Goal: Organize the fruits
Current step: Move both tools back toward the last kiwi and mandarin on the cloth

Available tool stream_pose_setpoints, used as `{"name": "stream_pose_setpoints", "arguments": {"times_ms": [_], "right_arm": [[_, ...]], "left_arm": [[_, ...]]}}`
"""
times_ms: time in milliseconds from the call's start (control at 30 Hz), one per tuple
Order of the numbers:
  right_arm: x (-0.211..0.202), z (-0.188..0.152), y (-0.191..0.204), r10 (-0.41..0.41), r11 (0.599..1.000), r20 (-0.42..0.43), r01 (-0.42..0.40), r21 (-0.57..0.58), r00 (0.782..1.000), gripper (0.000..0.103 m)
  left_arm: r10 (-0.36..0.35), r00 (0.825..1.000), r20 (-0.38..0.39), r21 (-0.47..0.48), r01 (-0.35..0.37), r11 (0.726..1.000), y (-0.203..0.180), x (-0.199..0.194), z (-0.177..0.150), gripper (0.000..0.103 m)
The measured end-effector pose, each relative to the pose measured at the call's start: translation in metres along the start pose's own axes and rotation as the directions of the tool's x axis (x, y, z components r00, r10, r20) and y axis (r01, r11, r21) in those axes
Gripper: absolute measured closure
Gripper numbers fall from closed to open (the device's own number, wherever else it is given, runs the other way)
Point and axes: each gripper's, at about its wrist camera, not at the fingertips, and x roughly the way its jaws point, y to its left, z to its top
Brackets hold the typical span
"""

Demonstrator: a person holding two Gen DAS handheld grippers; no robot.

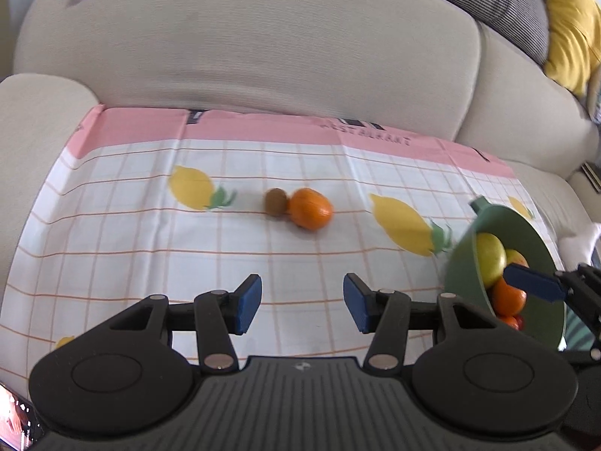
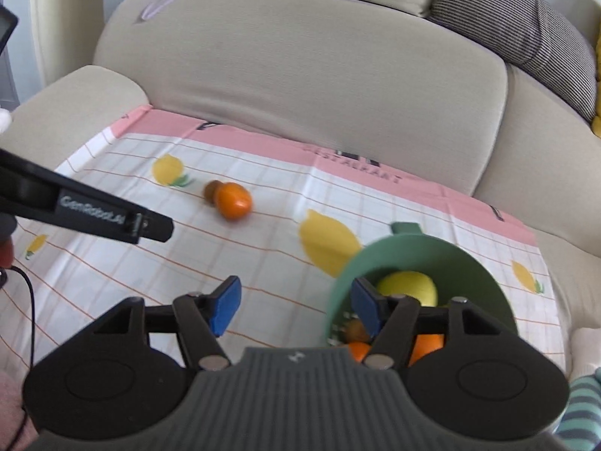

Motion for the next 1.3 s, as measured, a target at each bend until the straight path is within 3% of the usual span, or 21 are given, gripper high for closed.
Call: {"name": "stream_pose_setpoints", "arguments": {"times_ms": [67, 367, 467, 533, 667, 733, 767, 867, 967, 1000, 1100, 1300], "right_arm": [[0.002, 0.003, 0.007, 0.006, 1.000, 0.003, -0.006, 0.005, 1.000, 0.035], [0.023, 0.010, 0.030, 0.004, 1.000, -0.015, -0.004, -0.021, 1.000, 0.035], [0.031, 0.012, 0.032, 0.003, 1.000, -0.014, -0.004, -0.022, 1.000, 0.035], [0.037, 0.014, 0.033, -0.007, 1.000, -0.016, 0.006, -0.023, 1.000, 0.035], [0.049, 0.021, 0.030, -0.002, 1.000, -0.018, 0.001, -0.012, 1.000, 0.035], [0.056, 0.025, 0.028, 0.000, 1.000, -0.013, 0.000, -0.003, 1.000, 0.035], [0.059, 0.027, 0.028, -0.003, 1.000, -0.010, 0.003, -0.002, 1.000, 0.035], [0.069, 0.034, 0.028, -0.002, 1.000, -0.007, 0.002, 0.002, 1.000, 0.035], [0.078, 0.040, 0.028, -0.004, 1.000, -0.002, 0.004, 0.008, 1.000, 0.035], [0.080, 0.041, 0.028, -0.003, 1.000, -0.002, 0.003, 0.010, 1.000, 0.035], [0.088, 0.044, 0.027, -0.005, 1.000, -0.003, 0.005, 0.013, 1.000, 0.036], [0.100, 0.046, 0.024, -0.011, 0.999, -0.003, 0.011, 0.044, 1.000, 0.035]], "left_arm": [[0.006, 1.000, 0.001, -0.021, -0.006, 1.000, 0.007, 0.002, 0.001, 0.044], [-0.006, 1.000, -0.015, -0.051, 0.005, 0.999, 0.024, 0.017, 0.003, 0.045], [-0.013, 1.000, -0.023, -0.058, 0.011, 0.998, 0.028, 0.024, 0.004, 0.053], [-0.016, 1.000, -0.027, -0.063, 0.014, 0.998, 0.029, 0.029, 0.006, 0.064], [-0.035, 0.999, -0.039, -0.074, 0.032, 0.997, 0.031, 0.038, 0.011, 0.073], [-0.048, 0.998, -0.045, -0.082, 0.044, 0.996, 0.031, 0.043, 0.013, 0.087], [-0.060, 0.997, -0.046, -0.084, 0.056, 0.995, 0.031, 0.045, 0.015, 0.088], [-0.055, 0.997, -0.046, -0.094, 0.050, 0.994, 0.031, 0.053, 0.019, 0.088], [-0.003, 0.999, -0.054, -0.058, 0.000, 0.998, 0.030, 0.060, 0.024, 0.087], [0.013, 1.000, -0.028, -0.046, -0.014, 0.999, 0.031, 0.059, 0.024, 0.084], [0.035, 0.999, 0.029, -0.004, -0.035, 0.999, 0.033, 0.058, 0.027, 0.049], [0.170, 0.981, 0.090, 0.011, -0.172, 0.985, 0.039, 0.065, 0.037, 0.048]]}}
